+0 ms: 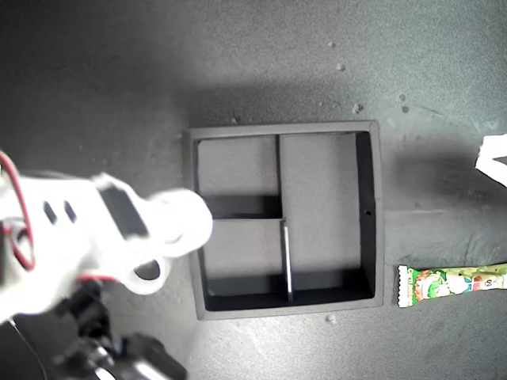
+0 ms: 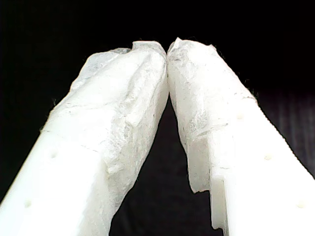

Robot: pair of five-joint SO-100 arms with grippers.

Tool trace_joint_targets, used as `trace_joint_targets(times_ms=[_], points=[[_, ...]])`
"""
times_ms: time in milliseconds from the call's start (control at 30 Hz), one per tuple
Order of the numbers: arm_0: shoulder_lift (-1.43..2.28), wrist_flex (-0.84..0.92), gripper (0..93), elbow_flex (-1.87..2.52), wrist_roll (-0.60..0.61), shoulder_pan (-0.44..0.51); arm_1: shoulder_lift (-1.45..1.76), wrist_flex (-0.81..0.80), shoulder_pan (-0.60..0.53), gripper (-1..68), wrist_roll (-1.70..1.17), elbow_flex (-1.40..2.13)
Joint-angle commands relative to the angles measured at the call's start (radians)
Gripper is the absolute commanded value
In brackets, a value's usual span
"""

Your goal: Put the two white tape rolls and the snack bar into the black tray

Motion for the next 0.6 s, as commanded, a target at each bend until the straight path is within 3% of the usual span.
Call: trace_joint_targets(times_ms=[0,200,300,367,567], points=[[-0.137,0.021,0.2,-0.209,-0.011,0.054,0.002,-0.017,-0.120,-0.4,-0.488,-0.106],[-0.468,0.196,0.2,-0.618,-0.031,0.107,-0.064,0.051,-0.327,-0.3,-0.831,-0.360],[-0.741,0.403,0.2,-1.026,-0.035,0.106,-0.360,0.014,-0.390,-0.2,-0.900,-0.558],[-0.934,0.503,0.1,-1.319,-0.044,0.100,-0.638,0.054,-0.390,-0.1,-0.882,-0.784],[-0.997,0.500,0.1,-1.235,-0.080,0.078,-1.166,0.305,-0.399,-0.1,-0.523,-1.266]])
